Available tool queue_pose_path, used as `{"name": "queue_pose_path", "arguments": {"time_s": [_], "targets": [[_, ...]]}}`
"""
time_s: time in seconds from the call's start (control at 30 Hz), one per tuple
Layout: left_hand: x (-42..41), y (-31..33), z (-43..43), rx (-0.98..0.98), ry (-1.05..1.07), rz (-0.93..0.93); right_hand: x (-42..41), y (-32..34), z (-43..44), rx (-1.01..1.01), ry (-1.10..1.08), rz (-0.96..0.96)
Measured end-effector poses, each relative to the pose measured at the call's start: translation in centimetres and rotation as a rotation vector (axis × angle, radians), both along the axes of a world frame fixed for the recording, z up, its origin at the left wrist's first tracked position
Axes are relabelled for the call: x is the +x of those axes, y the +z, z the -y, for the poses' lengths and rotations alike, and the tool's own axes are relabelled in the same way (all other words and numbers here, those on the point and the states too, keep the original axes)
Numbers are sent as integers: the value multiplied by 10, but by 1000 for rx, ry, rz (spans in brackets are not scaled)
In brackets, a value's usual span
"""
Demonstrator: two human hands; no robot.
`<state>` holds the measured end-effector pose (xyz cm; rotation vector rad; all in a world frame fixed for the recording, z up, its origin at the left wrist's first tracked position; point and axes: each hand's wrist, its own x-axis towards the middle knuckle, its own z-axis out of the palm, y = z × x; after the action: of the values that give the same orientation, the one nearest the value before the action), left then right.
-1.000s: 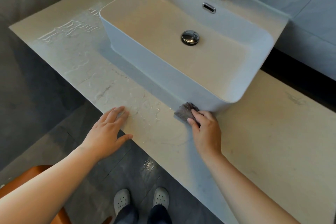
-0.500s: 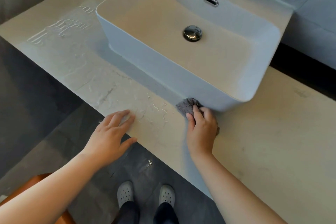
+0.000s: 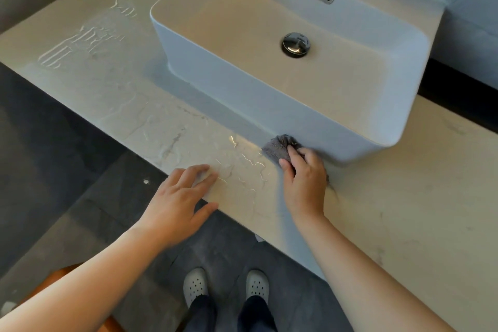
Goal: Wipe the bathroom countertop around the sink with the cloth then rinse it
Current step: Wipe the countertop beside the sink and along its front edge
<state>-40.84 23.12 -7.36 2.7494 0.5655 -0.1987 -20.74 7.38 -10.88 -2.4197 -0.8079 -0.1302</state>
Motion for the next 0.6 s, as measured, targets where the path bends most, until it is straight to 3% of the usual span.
{"name": "queue_pose_path", "arguments": {"time_s": [0.17, 0.33, 0.53, 0.6], "targets": [[-1, 4, -11, -89, 50, 85, -56, 1, 26, -45, 95, -26], [-12, -4, -22, 53, 130, 56, -104, 1, 40, -34, 182, -70], [-20, -7, -26, 29, 162, 44, -103, 22, 45, 17, 390, -366], [-22, -7, -28, 39, 136, 40, -86, 35, 44, 65, 361, -416]]}}
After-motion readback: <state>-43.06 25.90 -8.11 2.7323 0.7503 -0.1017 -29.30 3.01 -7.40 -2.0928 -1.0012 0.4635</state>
